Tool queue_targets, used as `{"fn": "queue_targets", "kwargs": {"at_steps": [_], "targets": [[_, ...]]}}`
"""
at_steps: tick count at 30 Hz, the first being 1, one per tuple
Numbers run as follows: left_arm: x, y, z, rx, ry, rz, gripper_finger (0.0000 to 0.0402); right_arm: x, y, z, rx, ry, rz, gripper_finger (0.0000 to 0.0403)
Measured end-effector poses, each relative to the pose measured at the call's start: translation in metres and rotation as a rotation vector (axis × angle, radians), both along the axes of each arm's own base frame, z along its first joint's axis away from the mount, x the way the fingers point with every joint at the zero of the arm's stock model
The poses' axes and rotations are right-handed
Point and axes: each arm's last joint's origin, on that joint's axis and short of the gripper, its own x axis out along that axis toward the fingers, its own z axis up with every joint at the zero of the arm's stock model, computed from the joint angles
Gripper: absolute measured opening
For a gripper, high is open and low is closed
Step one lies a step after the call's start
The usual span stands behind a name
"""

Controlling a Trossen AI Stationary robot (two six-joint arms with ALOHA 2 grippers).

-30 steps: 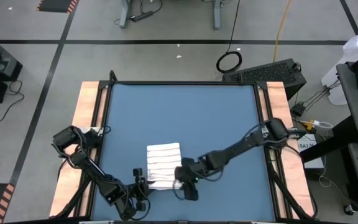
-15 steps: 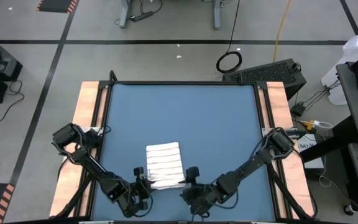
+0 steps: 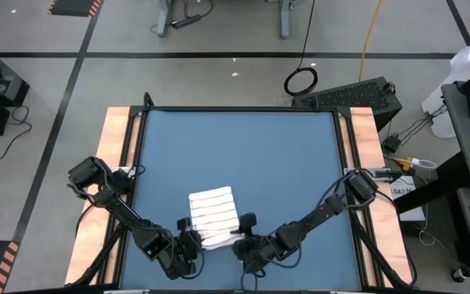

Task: Roll towel
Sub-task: Roll the white towel

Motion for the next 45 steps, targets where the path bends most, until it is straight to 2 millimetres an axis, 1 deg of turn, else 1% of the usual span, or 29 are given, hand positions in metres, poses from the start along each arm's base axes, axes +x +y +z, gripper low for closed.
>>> {"fn": "queue_targets", "kwargs": {"at_steps": [7,11,14,18,23,26,29,33,35,38,41,43,45], "targets": [[-0.001,0.001,-0.001,0.024,0.011,-0.019,0.0128,0.008,-0.016,-0.003,0.074,0.077,0.030,0.0253],[0.000,0.001,0.000,0.040,-0.016,-0.007,0.0128,0.010,-0.024,-0.005,0.135,0.118,0.013,0.0253],[0.001,-0.001,0.002,0.045,-0.031,-0.001,0.0135,0.013,-0.029,-0.005,0.168,0.130,0.006,0.0244],[0.002,-0.001,0.008,0.054,-0.055,0.008,0.0172,0.018,-0.040,-0.005,0.251,0.148,-0.051,0.0214],[0.000,0.000,0.020,0.044,-0.091,0.010,0.0232,0.022,-0.053,-0.005,0.354,0.188,-0.111,0.0156],[0.000,-0.001,0.024,0.030,-0.111,0.017,0.0261,0.025,-0.060,-0.005,0.405,0.208,-0.118,0.0126],[0.000,-0.002,0.024,0.033,-0.113,0.017,0.0280,0.027,-0.066,-0.005,0.456,0.232,-0.100,0.0106],[-0.002,0.000,0.024,0.058,-0.104,0.020,0.0285,0.030,-0.074,-0.006,0.551,0.278,-0.087,0.0098],[-0.003,0.001,0.028,0.063,-0.115,0.025,0.0285,0.032,-0.079,-0.006,0.589,0.294,-0.088,0.0098],[-0.001,0.000,0.034,0.082,-0.179,0.029,0.0285,0.034,-0.086,-0.007,0.636,0.315,-0.082,0.0101],[-0.001,-0.006,0.037,0.115,-0.252,-0.008,0.0285,0.037,-0.093,-0.007,0.679,0.337,-0.067,0.0101],[0.000,-0.009,0.035,0.119,-0.284,-0.003,0.0285,0.038,-0.098,-0.007,0.714,0.354,-0.063,0.0102],[0.000,-0.009,0.026,0.140,-0.262,-0.001,0.0285,0.039,-0.103,-0.007,0.755,0.371,-0.068,0.0102]]}}
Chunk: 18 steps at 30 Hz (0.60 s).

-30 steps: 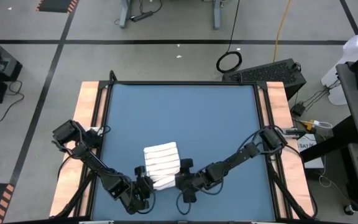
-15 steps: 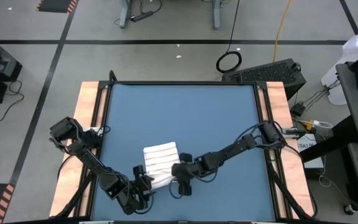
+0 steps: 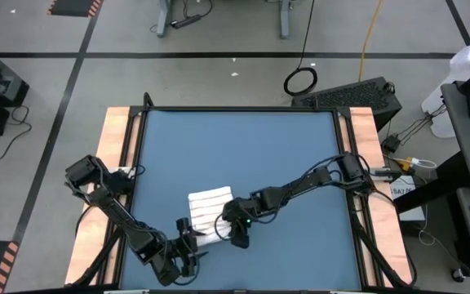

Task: Roll towel
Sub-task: Roll the white towel

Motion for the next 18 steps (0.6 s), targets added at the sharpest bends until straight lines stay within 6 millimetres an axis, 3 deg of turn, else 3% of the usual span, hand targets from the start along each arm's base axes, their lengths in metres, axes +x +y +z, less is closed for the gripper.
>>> {"fn": "queue_targets", "kwargs": {"at_steps": [7,18], "targets": [[0.002,-0.002,-0.026,0.059,0.052,0.001,0.0273,0.003,-0.013,-0.001,0.075,0.036,-0.026,0.0102],[-0.001,0.004,-0.041,0.126,0.108,0.050,0.0158,0.002,-0.009,-0.001,0.038,0.013,0.009,0.0102]]}}
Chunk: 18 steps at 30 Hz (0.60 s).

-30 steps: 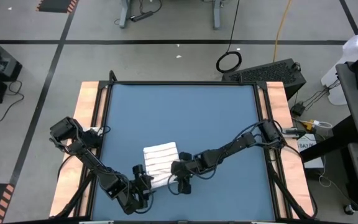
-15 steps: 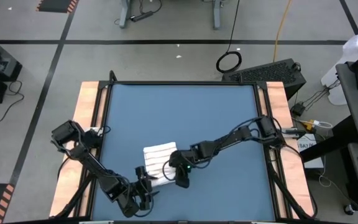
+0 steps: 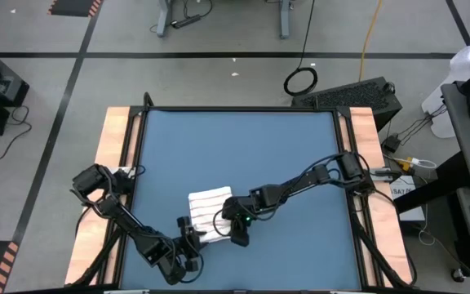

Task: Roll towel
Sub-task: Roll the white towel

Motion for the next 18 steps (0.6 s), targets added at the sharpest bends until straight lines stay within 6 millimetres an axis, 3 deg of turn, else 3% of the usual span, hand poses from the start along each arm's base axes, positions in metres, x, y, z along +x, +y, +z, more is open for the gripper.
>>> {"fn": "queue_targets", "kwargs": {"at_steps": [5,9,18], "targets": [[0.002,0.003,0.000,-0.014,-0.004,0.027,0.0146,-0.003,0.010,0.001,-0.085,-0.045,0.051,0.0110],[0.007,0.008,-0.001,-0.080,0.047,0.051,0.0146,-0.009,0.027,0.011,-0.221,-0.118,0.110,0.0145],[0.011,0.014,0.006,-0.144,0.086,0.063,0.0145,-0.042,0.086,0.035,-0.712,-0.316,0.284,0.0240]]}}
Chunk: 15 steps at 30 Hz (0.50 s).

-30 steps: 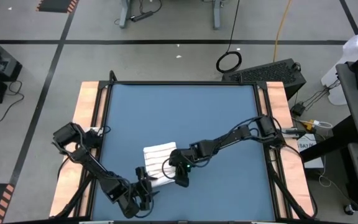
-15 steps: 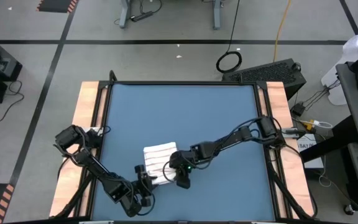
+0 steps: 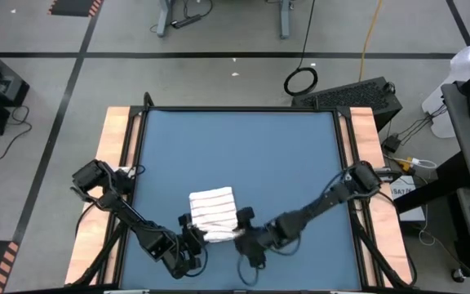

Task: Roll towel
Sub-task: Roll the white towel

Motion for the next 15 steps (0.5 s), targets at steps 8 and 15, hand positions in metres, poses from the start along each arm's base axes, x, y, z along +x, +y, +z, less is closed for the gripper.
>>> {"fn": "queue_targets", "kwargs": {"at_steps": [8,15], "targets": [[0.005,0.010,0.012,-0.076,0.044,0.002,0.0145,-0.017,0.040,-0.009,-0.238,-0.141,0.001,0.0253],[0.015,0.020,0.013,-0.104,0.099,-0.046,0.0145,-0.007,0.035,-0.026,-0.307,-0.167,-0.030,0.0253]]}}
